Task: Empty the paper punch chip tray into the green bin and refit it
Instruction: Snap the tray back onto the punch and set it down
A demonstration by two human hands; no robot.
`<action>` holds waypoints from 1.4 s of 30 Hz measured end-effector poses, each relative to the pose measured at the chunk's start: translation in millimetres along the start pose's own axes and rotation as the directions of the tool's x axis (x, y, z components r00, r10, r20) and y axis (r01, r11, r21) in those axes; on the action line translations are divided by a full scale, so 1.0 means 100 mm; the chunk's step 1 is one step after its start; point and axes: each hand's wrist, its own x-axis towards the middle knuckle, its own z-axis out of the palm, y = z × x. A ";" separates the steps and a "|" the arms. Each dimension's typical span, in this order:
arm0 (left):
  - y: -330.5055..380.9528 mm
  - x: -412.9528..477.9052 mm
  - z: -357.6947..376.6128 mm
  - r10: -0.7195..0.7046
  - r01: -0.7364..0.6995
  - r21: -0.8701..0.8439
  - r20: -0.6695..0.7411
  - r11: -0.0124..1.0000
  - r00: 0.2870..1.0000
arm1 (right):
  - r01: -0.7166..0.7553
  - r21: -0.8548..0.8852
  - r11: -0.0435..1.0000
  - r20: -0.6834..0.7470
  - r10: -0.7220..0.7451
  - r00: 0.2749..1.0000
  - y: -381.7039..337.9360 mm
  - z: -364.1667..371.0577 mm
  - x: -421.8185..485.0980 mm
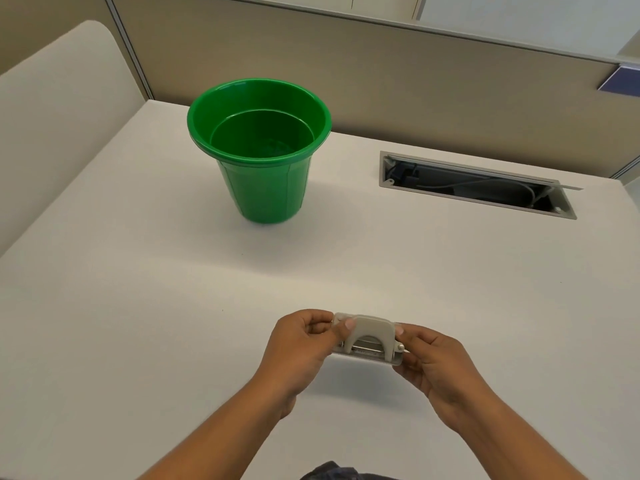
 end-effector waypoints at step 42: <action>-0.42 0.69 0.21 0.002 0.055 0.283 -0.198 0.958 0.980 | 0.158 -0.504 0.849 -0.095 -0.236 0.967 0.39 -0.08 0.75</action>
